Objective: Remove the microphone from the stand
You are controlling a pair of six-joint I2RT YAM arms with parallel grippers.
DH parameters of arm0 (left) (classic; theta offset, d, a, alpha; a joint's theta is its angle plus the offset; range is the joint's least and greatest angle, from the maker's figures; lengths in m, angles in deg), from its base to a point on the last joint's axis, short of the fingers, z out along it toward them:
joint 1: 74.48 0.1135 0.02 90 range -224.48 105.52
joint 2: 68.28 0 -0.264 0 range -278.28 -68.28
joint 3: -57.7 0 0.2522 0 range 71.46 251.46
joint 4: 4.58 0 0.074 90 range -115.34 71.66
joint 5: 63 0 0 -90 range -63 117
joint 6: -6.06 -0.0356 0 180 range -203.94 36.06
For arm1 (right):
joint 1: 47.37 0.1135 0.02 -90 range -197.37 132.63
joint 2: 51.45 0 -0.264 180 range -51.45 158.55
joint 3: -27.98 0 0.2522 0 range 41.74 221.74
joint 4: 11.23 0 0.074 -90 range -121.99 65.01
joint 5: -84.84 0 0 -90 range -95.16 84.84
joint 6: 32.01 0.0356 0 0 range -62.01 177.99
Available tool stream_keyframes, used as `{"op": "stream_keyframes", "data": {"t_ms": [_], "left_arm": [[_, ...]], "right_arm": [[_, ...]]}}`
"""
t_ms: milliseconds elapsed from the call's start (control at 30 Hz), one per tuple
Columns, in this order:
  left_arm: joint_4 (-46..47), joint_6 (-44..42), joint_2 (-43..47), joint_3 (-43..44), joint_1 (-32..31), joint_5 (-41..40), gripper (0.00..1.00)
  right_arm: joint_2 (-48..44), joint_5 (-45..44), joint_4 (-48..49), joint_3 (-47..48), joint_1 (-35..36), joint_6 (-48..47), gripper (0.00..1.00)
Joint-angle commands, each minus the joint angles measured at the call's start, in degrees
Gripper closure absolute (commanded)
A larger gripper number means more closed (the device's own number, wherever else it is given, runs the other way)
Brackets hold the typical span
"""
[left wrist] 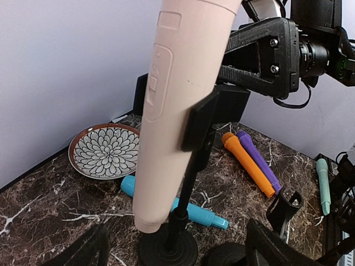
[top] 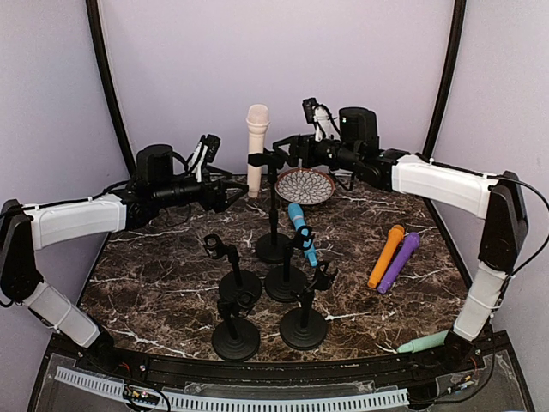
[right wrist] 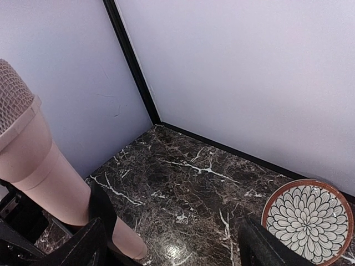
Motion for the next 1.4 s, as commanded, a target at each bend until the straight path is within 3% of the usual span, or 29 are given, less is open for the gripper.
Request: {"op": "stream_keyframes", "data": {"t_ms": [0,533,1367], "left_arm": [[0.33,-0.76,2.44,-0.74,-0.22,0.39,0.13],[1.65,-0.19,3.23,-0.96,-0.17,0.74,0.13],[1.83,0.07,3.43,-1.84,-0.22,0.71,0.13]], "right_arm": [[5.4,-1.89,-14.57,-4.21,0.37,-4.28,0.18],[-0.99,1.32,-14.19,2.84,2.19,3.48,0.15],[-0.07,-6.86,-11.64,4.93,3.36,6.13,0.09]]}}
